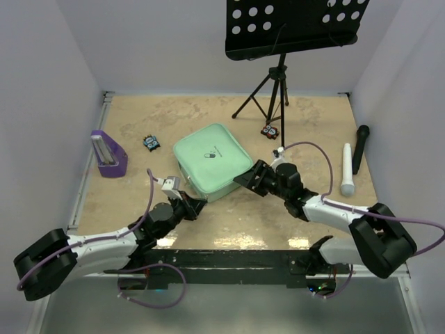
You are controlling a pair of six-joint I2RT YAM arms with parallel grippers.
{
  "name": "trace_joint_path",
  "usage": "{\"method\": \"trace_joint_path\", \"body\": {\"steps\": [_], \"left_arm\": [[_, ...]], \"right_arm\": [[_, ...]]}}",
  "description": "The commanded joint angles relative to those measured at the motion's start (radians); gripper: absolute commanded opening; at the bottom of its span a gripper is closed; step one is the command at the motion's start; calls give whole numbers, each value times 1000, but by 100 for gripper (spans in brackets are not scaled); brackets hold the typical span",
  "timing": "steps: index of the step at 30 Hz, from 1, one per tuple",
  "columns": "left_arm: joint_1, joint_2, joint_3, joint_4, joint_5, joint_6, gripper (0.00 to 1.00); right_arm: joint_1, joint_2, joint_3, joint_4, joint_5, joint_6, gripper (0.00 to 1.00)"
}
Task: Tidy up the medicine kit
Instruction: Zip the medicine box at the center of the board.
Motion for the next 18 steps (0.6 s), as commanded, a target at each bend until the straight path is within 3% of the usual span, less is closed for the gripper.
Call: {"method": "trace_joint_path", "body": {"steps": [1, 18], "left_arm": [[-12, 55, -25, 40, 20, 36, 0], [-33, 138, -16, 121, 37, 39, 0]], "right_arm": [[11, 41, 17, 99, 23, 100, 66], [11, 202, 38, 246, 55, 228, 60]]}}
